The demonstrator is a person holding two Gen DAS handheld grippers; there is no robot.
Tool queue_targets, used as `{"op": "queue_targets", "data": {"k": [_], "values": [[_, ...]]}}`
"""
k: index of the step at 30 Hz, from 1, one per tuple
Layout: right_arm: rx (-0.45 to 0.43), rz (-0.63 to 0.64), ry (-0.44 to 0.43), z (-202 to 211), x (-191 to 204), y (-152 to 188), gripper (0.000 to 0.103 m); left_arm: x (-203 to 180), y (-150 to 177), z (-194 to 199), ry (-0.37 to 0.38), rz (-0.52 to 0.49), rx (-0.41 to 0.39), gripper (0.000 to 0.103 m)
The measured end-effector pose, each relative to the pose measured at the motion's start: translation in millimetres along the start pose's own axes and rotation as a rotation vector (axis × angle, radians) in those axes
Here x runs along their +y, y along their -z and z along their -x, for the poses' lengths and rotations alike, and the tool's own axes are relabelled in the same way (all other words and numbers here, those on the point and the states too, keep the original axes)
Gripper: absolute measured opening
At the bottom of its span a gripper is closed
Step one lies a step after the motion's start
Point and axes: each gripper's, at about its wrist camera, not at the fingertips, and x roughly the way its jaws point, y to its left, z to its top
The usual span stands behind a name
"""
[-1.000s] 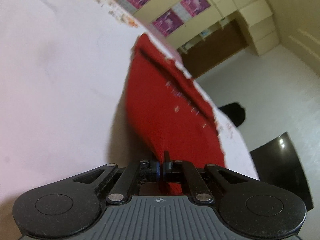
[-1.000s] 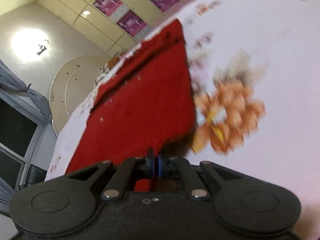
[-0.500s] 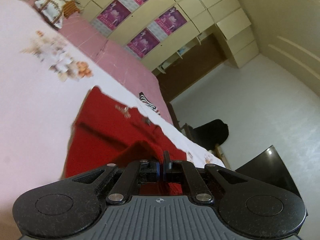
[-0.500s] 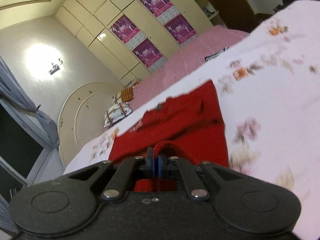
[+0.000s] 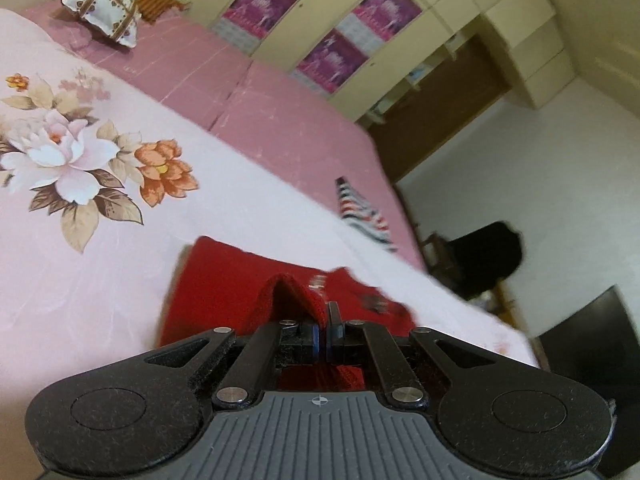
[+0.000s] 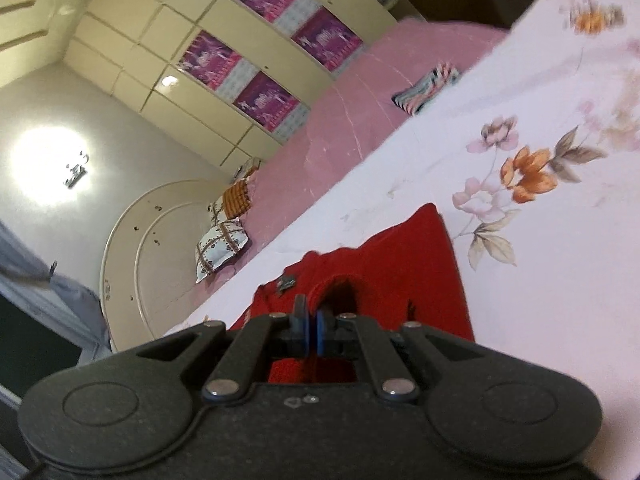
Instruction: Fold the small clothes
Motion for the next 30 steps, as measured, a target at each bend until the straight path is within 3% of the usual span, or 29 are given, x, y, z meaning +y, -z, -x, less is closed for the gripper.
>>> {"op": "queue_targets", "data": {"k": [5, 7, 8, 9, 11, 13, 15, 16, 17, 22, 23, 25, 27, 28, 29, 30], "values": [[0.040, -0.107, -0.015, -49.2, -38.6, -13.6, 0.006, 19.5, -0.7, -47.5, -0.009, 0.035, 0.011, 0.003], [0.044, -0.080, -0.013, -58.4, -44.2, -13.3, 0.014, 24.6, 1.5, -55.7, 0.026, 0.046, -0.002, 0.004], [0.041, -0.067, -0.017, -59.6, -45.3, -12.5, 0.024, 25.3, 3.6, -57.5, 0.037, 0.040, -0.012, 0.010], [0.035, -0.054, -0.033, -59.7, -46.1, -11.1, 0.027, 25.9, 6.0, -58.9, 0.042, 0.033, -0.019, 0.019], [0.030, -0.023, -0.063, -59.0, -43.4, -8.7, 0.043, 26.4, 10.5, -57.1, 0.071, 0.025, -0.062, 0.077], [0.012, 0.017, -0.086, -56.5, -38.8, -8.7, 0.058, 20.7, 11.9, -50.7, 0.055, -0.013, -0.119, 0.092], [0.005, 0.063, -0.071, -54.4, -31.9, -8.8, 0.059, 15.2, 9.2, -53.5, 0.013, -0.059, -0.103, 0.091], [0.005, 0.085, -0.068, -53.0, -28.6, -8.9, 0.059, 12.9, 7.1, -57.1, -0.015, -0.085, -0.071, 0.082], [-0.010, 0.118, -0.063, -49.2, -24.3, -9.0, 0.059, 7.9, 6.0, -61.1, -0.071, -0.133, -0.038, 0.066], [-0.061, 0.336, 0.103, -44.6, -1.3, -12.1, 0.056, -23.9, 16.1, -72.4, -0.217, -0.417, 0.029, 0.058], [-0.045, 0.378, 0.137, -49.6, 3.3, -11.6, 0.056, -28.6, 17.0, -73.1, -0.234, -0.442, 0.031, 0.046], [-0.010, 0.456, 0.200, -60.3, 12.8, -9.3, 0.051, -29.6, 16.2, -72.2, -0.243, -0.449, 0.037, 0.032], [0.014, 0.553, 0.235, -69.6, 22.5, -0.7, 0.047, -34.1, 18.8, -73.8, -0.267, -0.472, 0.028, 0.026], [0.033, 0.599, 0.259, -74.5, 26.6, 4.6, 0.035, -37.6, 21.8, -73.3, -0.284, -0.496, 0.017, 0.021], [0.049, 0.658, 0.298, -80.1, 32.1, 10.6, 0.014, -41.0, 25.1, -71.2, -0.305, -0.515, -0.001, 0.015], [0.033, 0.718, 0.338, -81.1, 34.5, 13.1, 0.013, -42.3, 27.8, -68.5, -0.326, -0.523, -0.027, 0.012]]}}
